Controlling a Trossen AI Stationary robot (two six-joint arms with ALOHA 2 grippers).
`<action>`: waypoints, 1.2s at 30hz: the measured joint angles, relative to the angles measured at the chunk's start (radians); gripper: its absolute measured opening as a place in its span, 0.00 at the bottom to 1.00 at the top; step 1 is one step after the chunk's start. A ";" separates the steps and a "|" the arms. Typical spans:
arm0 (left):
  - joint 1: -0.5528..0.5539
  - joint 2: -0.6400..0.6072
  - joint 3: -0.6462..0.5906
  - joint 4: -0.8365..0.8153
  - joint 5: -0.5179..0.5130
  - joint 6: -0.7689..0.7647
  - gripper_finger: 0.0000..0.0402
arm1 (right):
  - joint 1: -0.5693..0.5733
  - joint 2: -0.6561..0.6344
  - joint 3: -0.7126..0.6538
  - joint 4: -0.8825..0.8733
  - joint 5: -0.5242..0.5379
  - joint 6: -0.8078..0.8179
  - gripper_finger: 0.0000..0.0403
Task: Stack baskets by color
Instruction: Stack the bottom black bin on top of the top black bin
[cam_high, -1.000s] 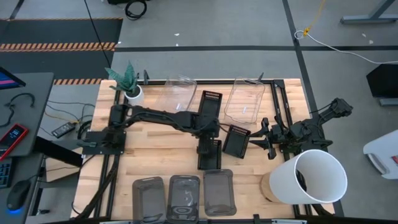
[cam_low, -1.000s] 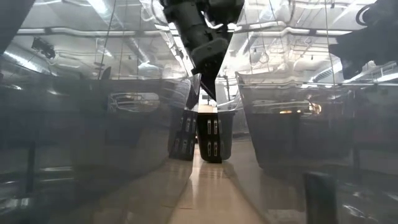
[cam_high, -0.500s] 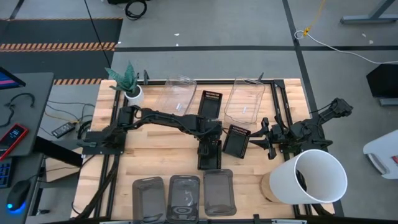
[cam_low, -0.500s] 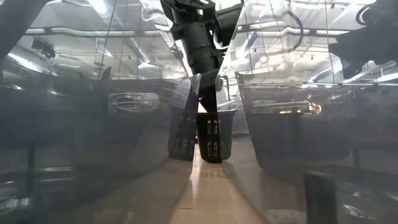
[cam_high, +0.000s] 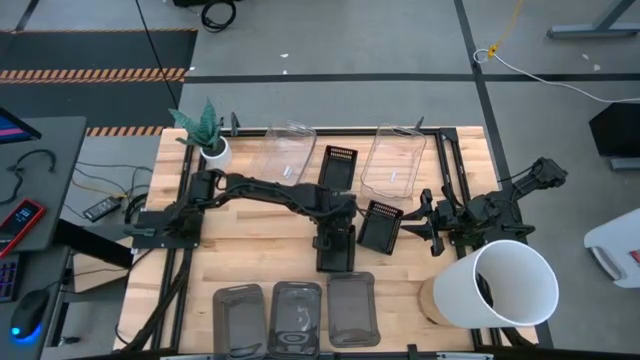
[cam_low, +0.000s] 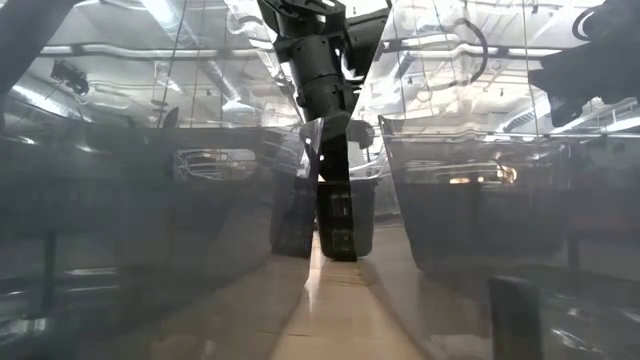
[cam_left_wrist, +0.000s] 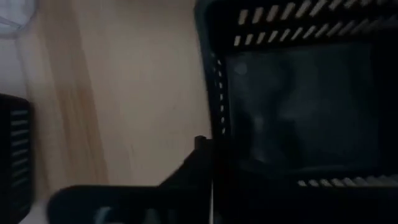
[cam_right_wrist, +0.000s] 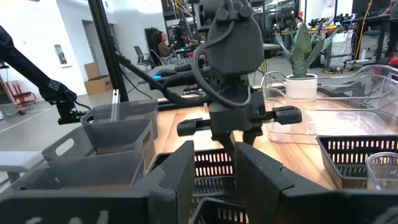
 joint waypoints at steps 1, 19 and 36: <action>0.003 -0.004 0.010 -0.017 -0.002 0.008 0.03 | 0.000 0.000 0.000 0.000 0.000 0.000 0.30; 0.280 -0.012 0.393 -0.341 0.095 0.395 0.03 | 0.000 0.000 0.000 0.015 0.000 0.000 0.30; 0.439 -0.012 0.395 -0.114 -0.027 0.483 0.03 | 0.000 0.000 0.000 0.015 0.000 0.000 0.30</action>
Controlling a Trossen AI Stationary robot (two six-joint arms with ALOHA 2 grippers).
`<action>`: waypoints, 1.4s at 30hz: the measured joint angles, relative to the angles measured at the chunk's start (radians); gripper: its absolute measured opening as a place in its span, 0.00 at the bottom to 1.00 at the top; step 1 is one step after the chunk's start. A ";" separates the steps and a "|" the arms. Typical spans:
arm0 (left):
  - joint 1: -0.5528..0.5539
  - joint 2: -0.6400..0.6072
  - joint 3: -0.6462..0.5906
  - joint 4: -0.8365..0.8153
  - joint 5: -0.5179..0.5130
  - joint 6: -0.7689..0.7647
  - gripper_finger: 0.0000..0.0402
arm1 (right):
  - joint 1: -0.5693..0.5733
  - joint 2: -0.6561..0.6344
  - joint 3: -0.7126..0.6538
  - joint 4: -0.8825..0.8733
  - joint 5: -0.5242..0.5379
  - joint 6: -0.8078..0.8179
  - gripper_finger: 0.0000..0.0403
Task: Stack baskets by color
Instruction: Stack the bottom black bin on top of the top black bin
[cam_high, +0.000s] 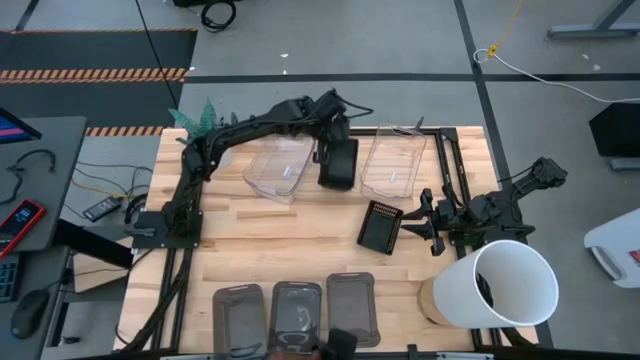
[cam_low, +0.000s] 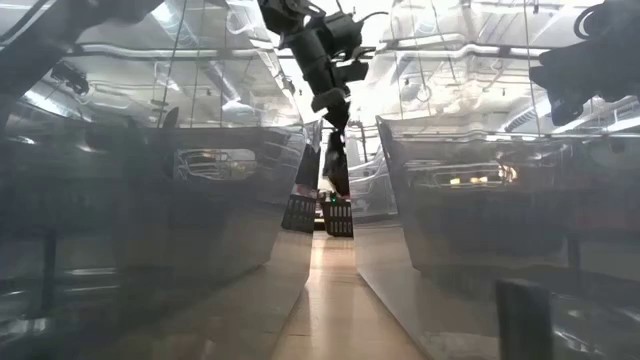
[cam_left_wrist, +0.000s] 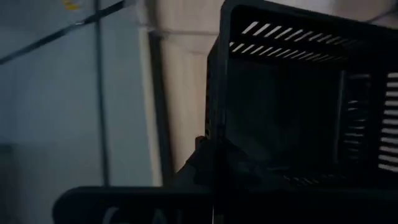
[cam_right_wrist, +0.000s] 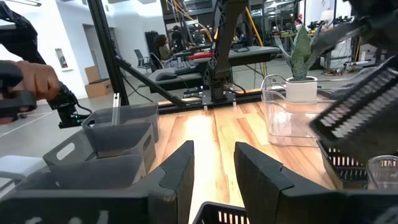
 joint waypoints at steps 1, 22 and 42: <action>0.002 0.000 -0.007 0.015 -0.008 0.016 0.03 | 0.000 0.000 0.000 0.000 0.000 0.000 0.30; -0.025 0.050 -0.019 -0.163 0.066 -0.011 0.02 | 0.000 0.000 0.000 0.007 0.000 0.000 0.30; -0.109 0.075 -0.019 -0.331 0.164 -0.030 0.14 | 0.000 0.000 0.000 0.009 0.000 0.000 0.30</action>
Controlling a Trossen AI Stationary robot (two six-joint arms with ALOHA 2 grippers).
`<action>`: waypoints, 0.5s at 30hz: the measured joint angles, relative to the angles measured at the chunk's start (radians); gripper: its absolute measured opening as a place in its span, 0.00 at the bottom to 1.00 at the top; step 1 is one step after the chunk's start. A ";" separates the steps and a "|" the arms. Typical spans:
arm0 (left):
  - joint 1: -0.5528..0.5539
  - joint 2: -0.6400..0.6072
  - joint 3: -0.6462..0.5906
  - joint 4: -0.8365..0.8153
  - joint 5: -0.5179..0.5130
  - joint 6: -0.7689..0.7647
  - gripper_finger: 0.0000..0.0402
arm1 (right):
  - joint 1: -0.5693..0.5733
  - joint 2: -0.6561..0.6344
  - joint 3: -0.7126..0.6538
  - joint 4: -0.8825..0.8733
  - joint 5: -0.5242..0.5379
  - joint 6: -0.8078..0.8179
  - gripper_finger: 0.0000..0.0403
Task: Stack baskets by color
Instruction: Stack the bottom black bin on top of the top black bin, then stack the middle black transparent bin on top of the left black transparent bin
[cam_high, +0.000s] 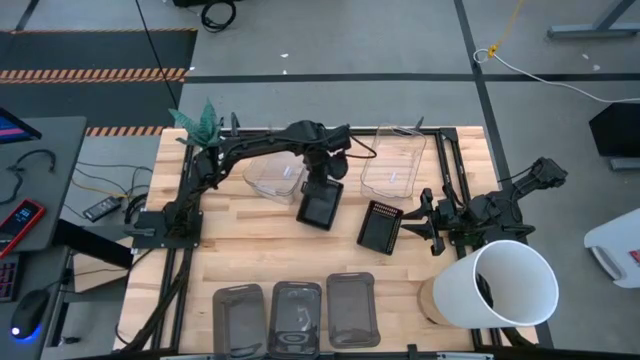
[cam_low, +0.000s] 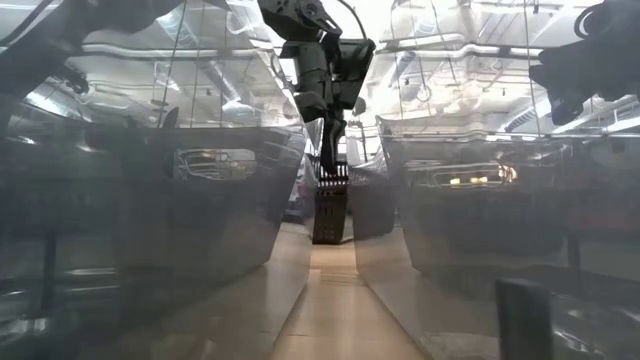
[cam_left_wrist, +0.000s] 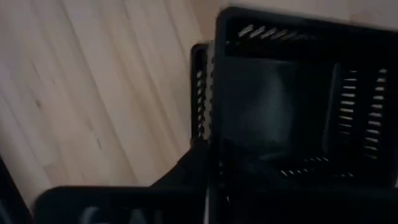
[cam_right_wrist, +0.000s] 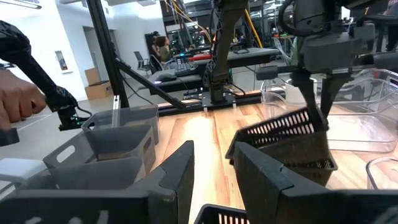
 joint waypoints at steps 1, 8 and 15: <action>0.000 0.000 0.000 0.002 0.003 0.000 0.18 | 0.000 0.000 0.000 0.002 0.000 0.000 0.30; 0.001 0.000 0.000 0.010 0.007 -0.013 0.43 | 0.000 0.000 0.000 0.002 0.000 0.000 0.30; -0.025 -0.043 0.002 0.007 0.055 -0.060 0.49 | 0.000 0.000 0.000 0.002 0.000 0.000 0.30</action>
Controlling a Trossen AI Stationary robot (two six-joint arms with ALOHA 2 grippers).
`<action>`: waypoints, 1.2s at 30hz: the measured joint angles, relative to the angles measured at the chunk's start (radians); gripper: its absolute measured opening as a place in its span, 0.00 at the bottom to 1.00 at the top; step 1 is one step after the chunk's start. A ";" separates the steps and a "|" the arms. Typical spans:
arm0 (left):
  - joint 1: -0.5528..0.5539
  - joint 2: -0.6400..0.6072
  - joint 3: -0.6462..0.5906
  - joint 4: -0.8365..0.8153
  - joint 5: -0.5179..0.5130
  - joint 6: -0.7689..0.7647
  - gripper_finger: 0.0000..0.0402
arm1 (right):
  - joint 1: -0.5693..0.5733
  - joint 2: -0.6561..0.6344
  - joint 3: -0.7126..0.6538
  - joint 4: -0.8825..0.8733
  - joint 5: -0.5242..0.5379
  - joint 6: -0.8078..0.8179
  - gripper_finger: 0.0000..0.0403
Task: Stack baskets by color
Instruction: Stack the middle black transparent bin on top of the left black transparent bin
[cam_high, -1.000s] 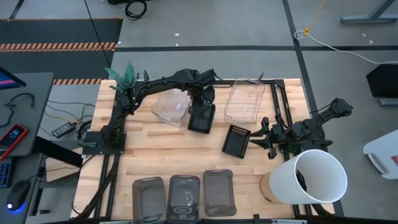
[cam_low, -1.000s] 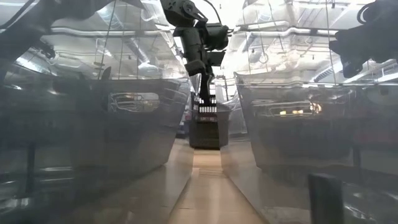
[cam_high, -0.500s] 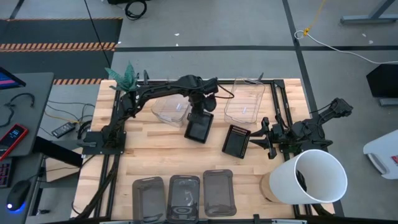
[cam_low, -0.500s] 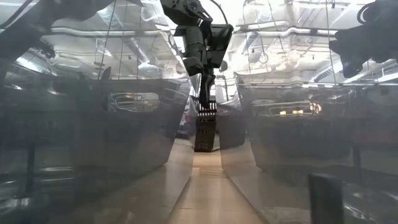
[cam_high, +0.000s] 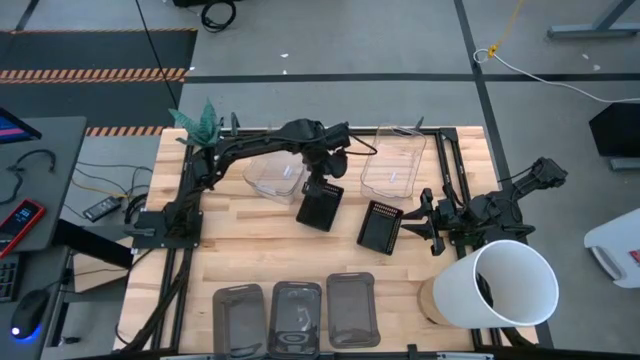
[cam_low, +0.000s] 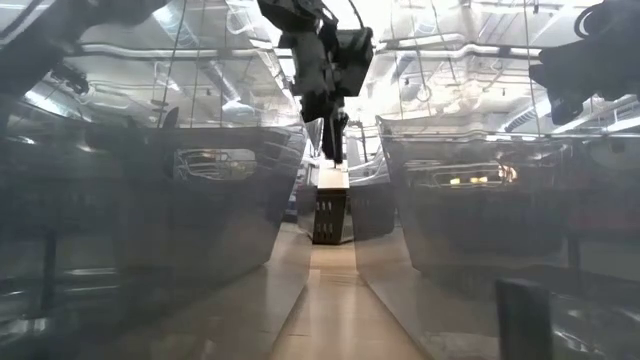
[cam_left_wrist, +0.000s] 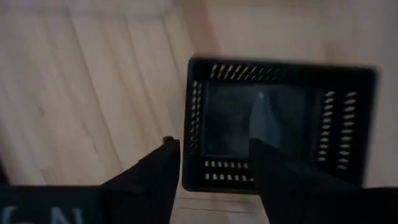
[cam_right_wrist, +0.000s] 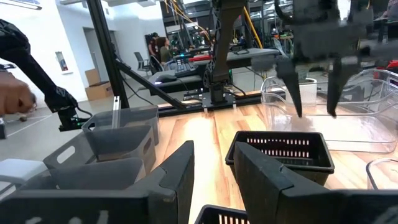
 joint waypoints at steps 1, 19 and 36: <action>-0.014 -0.011 0.002 0.003 0.003 -0.011 0.48 | 0.000 0.000 0.000 0.000 0.000 0.000 0.30; -0.448 -0.039 -0.001 -0.078 0.011 -0.449 0.35 | 0.000 0.000 0.000 0.003 0.000 0.000 0.30; -0.683 -0.019 -0.001 -0.111 -0.217 -0.946 0.36 | 0.000 0.000 0.000 0.003 0.000 0.000 0.30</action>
